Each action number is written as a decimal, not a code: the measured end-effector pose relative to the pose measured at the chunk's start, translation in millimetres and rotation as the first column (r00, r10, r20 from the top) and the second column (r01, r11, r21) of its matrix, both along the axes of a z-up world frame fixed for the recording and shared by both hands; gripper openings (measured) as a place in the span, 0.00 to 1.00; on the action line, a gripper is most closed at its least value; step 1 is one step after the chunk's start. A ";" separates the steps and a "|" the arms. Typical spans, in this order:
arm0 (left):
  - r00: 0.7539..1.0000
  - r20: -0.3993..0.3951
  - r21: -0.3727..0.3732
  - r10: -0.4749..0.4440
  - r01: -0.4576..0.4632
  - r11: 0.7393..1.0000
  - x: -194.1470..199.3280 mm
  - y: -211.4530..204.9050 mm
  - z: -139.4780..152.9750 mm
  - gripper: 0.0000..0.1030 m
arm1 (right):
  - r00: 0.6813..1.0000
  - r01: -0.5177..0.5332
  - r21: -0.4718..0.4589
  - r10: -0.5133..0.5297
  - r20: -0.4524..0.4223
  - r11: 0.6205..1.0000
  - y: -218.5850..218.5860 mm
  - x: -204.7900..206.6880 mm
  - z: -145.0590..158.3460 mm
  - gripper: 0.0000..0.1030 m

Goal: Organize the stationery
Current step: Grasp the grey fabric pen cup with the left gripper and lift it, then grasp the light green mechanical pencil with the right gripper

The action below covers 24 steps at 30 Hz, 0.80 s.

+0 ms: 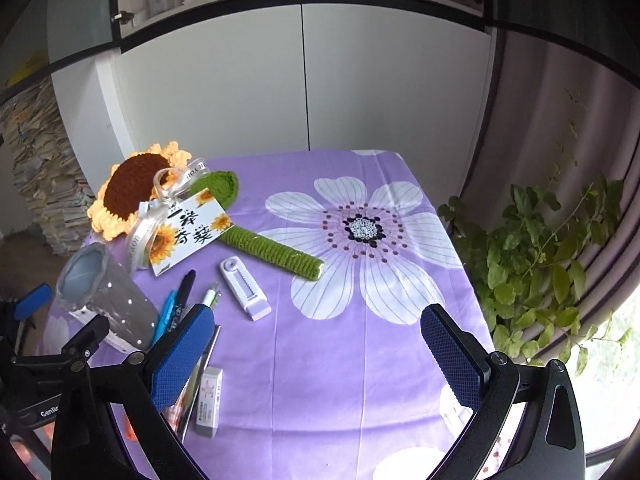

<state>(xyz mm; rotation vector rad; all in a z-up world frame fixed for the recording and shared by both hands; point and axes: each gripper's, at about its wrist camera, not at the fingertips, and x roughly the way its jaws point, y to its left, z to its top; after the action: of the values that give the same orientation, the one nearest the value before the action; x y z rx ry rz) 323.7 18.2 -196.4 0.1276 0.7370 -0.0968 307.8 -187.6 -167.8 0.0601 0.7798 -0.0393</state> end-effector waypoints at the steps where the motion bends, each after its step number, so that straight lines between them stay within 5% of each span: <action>1: 1.000 -0.006 -0.008 0.000 0.000 1.000 4.7 0.0 -2.5 0.99 | 1.000 0.004 0.004 -0.004 -0.010 1.000 -1.7 4.2 -2.9 1.00; 6: 1.000 0.011 -0.058 -0.005 0.006 0.998 13.6 3.2 -5.2 0.94 | 0.999 -0.014 0.013 0.014 -0.030 1.000 0.0 19.8 -11.7 1.00; 8: 0.999 0.007 -0.093 -0.036 0.036 0.995 12.9 5.1 -4.0 0.68 | 0.999 -0.025 0.013 0.025 -0.040 1.000 3.8 24.4 -14.8 1.00; 16: 0.997 0.048 -0.009 -0.066 0.067 0.998 -23.1 27.5 -1.1 0.67 | 0.997 -0.046 0.043 0.049 -0.067 0.998 15.7 28.5 -16.8 1.00; 24: 0.992 0.073 -0.004 -0.101 0.102 0.995 -56.1 36.0 -6.9 0.68 | 0.986 -0.102 0.037 0.106 -0.130 0.994 46.6 40.0 -24.6 0.95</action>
<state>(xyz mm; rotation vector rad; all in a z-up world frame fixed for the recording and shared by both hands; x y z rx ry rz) 267.6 54.2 -203.3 0.1608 0.6576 -0.1909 347.7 -140.9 -192.3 0.0458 0.9149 0.0682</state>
